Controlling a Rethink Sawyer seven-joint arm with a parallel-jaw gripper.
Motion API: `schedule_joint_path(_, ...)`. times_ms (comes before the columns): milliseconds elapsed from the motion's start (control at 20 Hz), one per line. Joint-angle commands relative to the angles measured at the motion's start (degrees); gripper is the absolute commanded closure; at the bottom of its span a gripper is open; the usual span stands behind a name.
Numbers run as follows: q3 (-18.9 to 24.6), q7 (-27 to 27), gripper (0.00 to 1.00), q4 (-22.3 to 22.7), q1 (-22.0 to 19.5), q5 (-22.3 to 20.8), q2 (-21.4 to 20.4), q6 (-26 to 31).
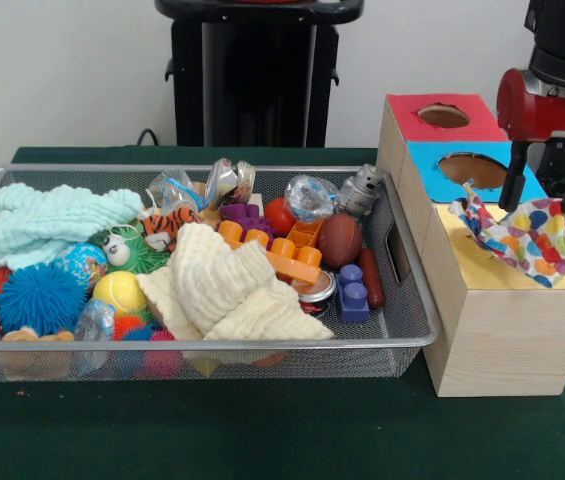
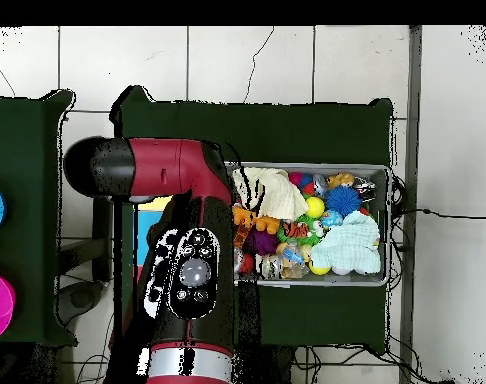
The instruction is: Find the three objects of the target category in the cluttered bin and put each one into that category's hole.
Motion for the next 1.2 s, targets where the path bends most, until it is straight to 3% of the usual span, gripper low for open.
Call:
schedule_joint_path(50,2.5,6.6,0.0,-0.5,-1.2,-1.5,1.1,3.6)
schedule_joint_path(400,2.5,6.5,0.0,-4.0,-1.1,-1.0,-0.1,10.5)
schedule_joint_path(1200,2.4,6.9,0.0,-1.5,-1.2,-1.0,-0.8,8.8)
